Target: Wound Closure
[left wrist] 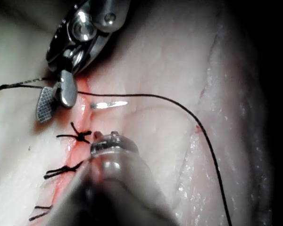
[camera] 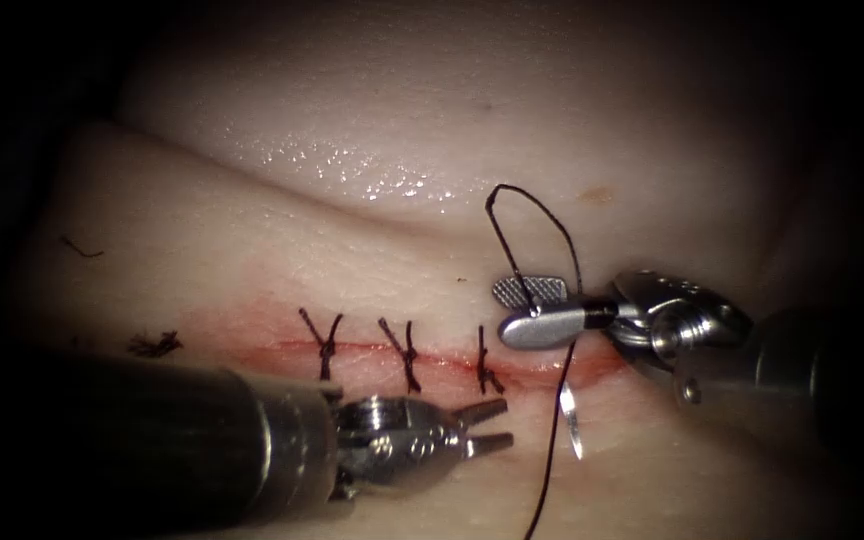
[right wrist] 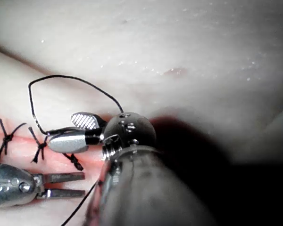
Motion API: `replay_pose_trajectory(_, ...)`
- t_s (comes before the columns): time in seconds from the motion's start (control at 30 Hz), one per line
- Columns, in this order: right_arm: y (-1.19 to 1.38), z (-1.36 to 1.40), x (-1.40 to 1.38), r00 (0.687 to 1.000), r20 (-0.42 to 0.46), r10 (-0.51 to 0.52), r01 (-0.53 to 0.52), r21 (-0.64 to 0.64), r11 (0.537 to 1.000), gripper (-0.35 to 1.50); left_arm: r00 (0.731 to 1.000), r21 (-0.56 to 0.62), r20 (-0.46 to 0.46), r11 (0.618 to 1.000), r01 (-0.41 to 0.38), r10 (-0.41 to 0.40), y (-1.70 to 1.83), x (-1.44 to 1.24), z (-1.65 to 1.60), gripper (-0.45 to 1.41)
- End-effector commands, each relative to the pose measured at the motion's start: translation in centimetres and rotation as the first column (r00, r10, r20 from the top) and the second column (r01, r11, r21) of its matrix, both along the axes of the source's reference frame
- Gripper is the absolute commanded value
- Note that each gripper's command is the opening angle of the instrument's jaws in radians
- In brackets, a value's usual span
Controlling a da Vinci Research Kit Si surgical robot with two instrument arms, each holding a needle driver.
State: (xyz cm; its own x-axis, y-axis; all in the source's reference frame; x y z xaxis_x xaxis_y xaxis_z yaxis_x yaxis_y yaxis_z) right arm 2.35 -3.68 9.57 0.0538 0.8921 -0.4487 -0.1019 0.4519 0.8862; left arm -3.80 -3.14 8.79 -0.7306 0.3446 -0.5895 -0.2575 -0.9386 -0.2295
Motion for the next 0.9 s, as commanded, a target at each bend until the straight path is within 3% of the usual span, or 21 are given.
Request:
replay_pose_trajectory(0.03, 0.04, 0.06, 0.07, 0.999, 0.039, -0.008, 0.010, -0.072, 0.997, 1.43, 1.000, 0.001, 0.001, 1.000, -0.001, 0.001, -0.05, -0.05, 0.05, 0.19)
replay_pose_trajectory(0.3, 0.27, -0.04, -0.06, 0.995, 0.103, -0.007, 0.038, -0.299, 0.954, 1.42, 1.000, -0.003, -0.001, 1.000, -0.001, 0.001, -0.07, -0.05, 0.08, 0.17)
replay_pose_trajectory(0.8, 0.34, -0.03, 0.15, 0.974, 0.206, -0.092, 0.168, -0.389, 0.906, 1.33, 1.000, -0.006, -0.004, 1.000, 0.000, 0.000, -0.11, -0.06, 0.10, 0.17)
replay_pose_trajectory(0.9, 0.36, -0.02, 0.20, 0.969, 0.224, -0.105, 0.189, -0.398, 0.897, 1.23, 1.000, -0.006, -0.003, 1.000, -0.003, 0.002, -0.12, -0.04, 0.09, 0.17)
